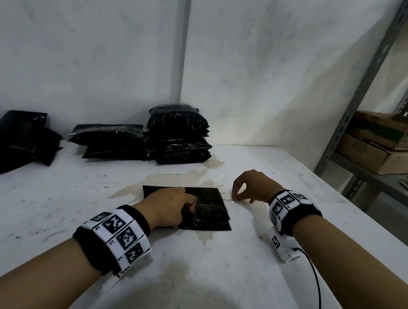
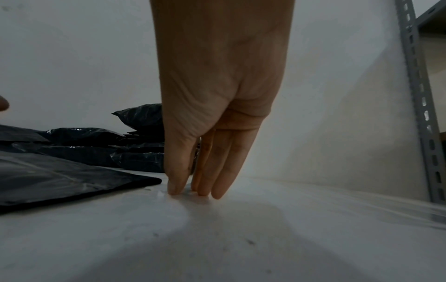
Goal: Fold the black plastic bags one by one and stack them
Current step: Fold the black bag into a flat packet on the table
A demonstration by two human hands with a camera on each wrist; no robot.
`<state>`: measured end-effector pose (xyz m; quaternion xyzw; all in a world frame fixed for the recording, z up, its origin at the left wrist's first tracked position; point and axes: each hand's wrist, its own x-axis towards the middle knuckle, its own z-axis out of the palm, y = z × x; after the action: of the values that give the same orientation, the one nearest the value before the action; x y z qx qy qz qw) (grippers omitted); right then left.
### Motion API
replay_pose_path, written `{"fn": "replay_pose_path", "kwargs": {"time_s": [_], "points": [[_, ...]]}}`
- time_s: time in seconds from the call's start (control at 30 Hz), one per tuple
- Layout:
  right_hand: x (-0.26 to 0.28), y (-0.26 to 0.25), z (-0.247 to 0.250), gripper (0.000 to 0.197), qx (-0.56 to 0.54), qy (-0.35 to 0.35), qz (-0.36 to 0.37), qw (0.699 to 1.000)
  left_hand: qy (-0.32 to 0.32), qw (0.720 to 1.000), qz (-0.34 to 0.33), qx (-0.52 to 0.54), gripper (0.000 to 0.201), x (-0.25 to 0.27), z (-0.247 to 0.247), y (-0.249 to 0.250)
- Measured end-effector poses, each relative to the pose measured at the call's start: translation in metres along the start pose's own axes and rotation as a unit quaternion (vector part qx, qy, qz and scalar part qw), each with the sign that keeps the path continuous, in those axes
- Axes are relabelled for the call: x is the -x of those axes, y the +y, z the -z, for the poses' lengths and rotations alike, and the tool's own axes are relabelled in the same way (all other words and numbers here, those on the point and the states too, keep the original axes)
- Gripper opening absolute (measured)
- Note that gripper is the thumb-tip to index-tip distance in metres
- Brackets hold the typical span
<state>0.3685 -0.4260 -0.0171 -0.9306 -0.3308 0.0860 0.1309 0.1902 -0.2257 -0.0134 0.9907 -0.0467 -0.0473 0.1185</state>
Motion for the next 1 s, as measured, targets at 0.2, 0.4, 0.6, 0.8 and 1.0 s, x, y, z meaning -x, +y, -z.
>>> {"fn": "replay_pose_path", "kwargs": {"time_s": [0.2,0.4,0.6,0.8,1.0], "points": [[0.001,-0.011,0.003,0.007,0.070,-0.015,-0.006,0.997,-0.003,1.000,0.000,-0.002,0.038,0.000,-0.002,-0.001],[0.000,-0.018,-0.002,0.023,0.172,-0.005,0.015,0.985,-0.005,1.000,-0.002,-0.005,0.038,0.000,-0.001,-0.001],[0.001,-0.014,-0.005,0.022,0.159,0.003,0.015,0.987,-0.004,1.000,-0.005,-0.004,0.038,0.000,-0.002,-0.002],[0.000,-0.008,-0.002,0.006,0.071,0.000,-0.016,0.997,-0.001,1.000,-0.005,-0.003,0.037,-0.001,-0.003,-0.003],[-0.004,0.003,0.005,0.011,-0.064,-0.021,-0.022,0.997,0.002,1.000,-0.008,-0.011,0.033,0.000,-0.003,-0.002]]}}
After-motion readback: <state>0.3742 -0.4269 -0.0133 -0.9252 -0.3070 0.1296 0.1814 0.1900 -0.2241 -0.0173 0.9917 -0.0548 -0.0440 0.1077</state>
